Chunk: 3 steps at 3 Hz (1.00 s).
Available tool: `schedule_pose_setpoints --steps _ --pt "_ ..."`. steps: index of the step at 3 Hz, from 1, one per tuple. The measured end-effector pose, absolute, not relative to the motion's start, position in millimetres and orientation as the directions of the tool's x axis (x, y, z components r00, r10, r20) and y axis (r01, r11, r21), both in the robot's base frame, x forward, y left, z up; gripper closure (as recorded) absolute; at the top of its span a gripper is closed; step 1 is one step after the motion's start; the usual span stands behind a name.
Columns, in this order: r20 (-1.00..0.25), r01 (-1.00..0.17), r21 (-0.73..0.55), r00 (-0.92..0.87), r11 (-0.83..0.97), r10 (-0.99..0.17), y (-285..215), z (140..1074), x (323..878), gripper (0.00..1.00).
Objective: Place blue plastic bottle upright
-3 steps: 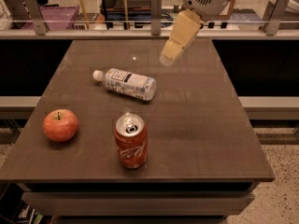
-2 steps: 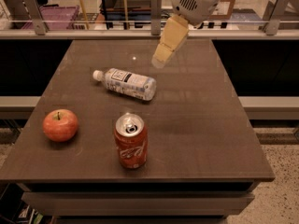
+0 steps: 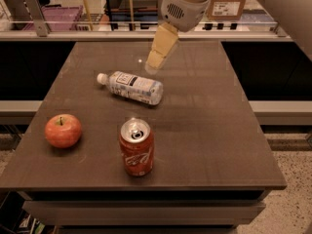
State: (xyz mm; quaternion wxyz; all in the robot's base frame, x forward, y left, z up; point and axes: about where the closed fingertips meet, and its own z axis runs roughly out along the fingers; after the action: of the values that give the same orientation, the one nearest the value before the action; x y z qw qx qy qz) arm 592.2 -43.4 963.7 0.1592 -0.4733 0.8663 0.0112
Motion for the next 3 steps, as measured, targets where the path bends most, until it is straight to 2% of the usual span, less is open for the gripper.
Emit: schedule_pose_setpoints --steps 3 --pt "-0.252 -0.87 -0.086 -0.452 0.485 -0.856 -14 939 609 0.0"
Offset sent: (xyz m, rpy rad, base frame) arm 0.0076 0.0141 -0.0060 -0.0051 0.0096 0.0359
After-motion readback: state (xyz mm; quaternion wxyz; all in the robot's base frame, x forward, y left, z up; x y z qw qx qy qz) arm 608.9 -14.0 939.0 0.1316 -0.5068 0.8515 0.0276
